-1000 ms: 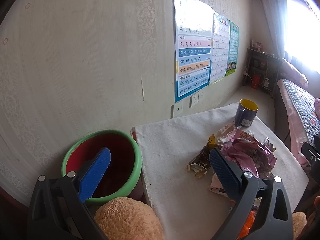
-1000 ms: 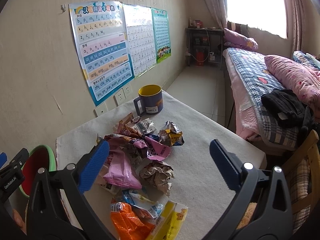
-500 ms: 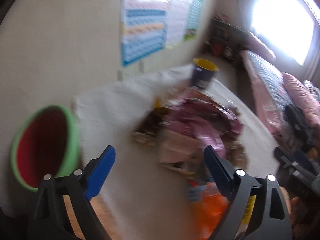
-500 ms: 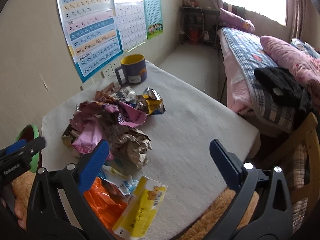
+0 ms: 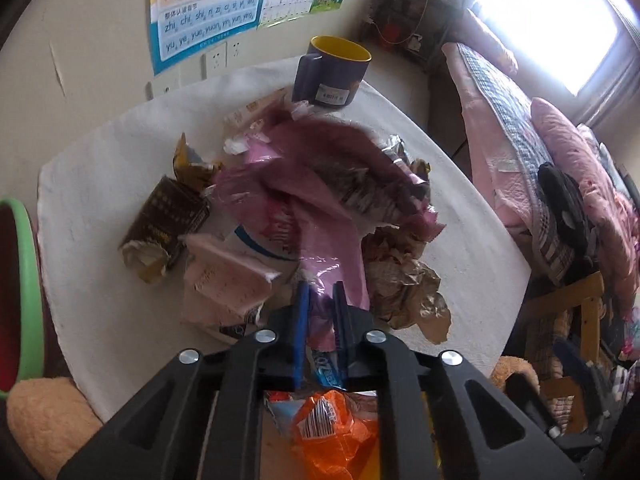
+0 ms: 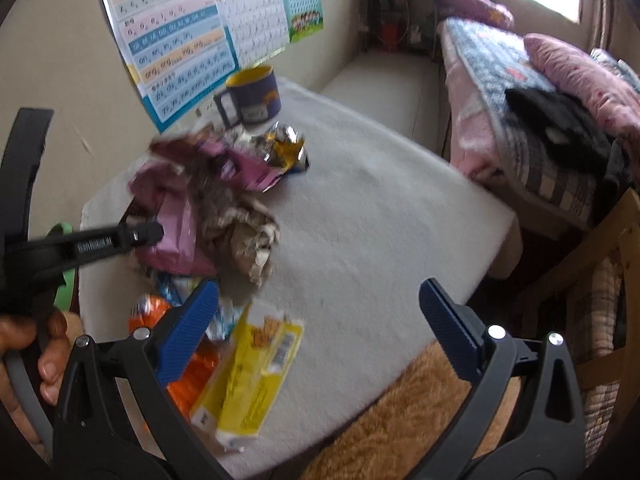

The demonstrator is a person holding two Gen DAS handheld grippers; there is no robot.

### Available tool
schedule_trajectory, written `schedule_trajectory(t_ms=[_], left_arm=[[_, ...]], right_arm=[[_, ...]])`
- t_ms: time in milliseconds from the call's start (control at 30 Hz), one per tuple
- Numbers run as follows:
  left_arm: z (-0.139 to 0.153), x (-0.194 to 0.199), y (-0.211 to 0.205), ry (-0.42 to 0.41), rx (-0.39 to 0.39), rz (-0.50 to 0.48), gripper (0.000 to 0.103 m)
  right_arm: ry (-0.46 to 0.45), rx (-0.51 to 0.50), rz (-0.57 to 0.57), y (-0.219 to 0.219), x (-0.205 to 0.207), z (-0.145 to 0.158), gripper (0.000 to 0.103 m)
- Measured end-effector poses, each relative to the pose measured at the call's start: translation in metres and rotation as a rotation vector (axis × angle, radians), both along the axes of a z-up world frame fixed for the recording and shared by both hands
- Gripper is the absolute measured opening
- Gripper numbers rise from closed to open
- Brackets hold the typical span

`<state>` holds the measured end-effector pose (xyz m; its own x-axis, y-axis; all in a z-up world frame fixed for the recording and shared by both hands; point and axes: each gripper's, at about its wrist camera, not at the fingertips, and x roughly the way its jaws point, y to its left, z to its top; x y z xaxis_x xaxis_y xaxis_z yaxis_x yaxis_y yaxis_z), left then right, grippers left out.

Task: Collect trash
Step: 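Grasp the pink wrapper with the left gripper while the right gripper grasps the yellow wrapper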

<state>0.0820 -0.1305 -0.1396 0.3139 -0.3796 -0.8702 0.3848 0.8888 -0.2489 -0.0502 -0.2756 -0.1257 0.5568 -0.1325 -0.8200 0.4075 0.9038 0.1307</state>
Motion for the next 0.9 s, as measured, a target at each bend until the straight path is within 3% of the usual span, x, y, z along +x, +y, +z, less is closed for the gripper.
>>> schedule_trajectory(t_ms=[167, 333, 367, 433, 467, 533, 733, 900], left_arm=[[0.023, -0.011, 0.011, -0.102, -0.014, -0.005, 0.003], [0.055, -0.022, 0.025, -0.216, -0.013, -0.012, 0.003], [0.061, -0.024, 0.029, -0.238, -0.012, -0.01, 0.003], [0.068, -0.029, 0.038, -0.272, -0.004, -0.003, 0.003], [0.071, -0.031, 0.044, -0.287, 0.003, 0.005, 0.003], [0.074, -0.033, 0.055, -0.302, 0.01, 0.023, 0.003], [0.079, -0.03, 0.093, -0.324, 0.015, 0.116, 0.003], [0.079, -0.027, 0.118, -0.333, 0.014, 0.179, 0.003]], right_arm=[[0.098, 0.109, 0.043, 0.008, 0.001, -0.022, 0.099], [0.192, 0.338, 0.098, 0.016, 0.008, -0.057, 0.096], [0.198, 0.383, 0.097, 0.015, 0.008, -0.063, 0.091], [0.216, 0.418, 0.104, 0.017, 0.008, -0.069, 0.048], [0.207, 0.432, 0.119, 0.019, 0.008, -0.068, 0.04], [0.188, 0.374, 0.136, 0.024, 0.008, -0.058, 0.02], [0.083, 0.049, 0.228, 0.058, 0.011, -0.005, 0.018], [0.029, -0.041, 0.295, 0.081, 0.021, 0.026, 0.018]])
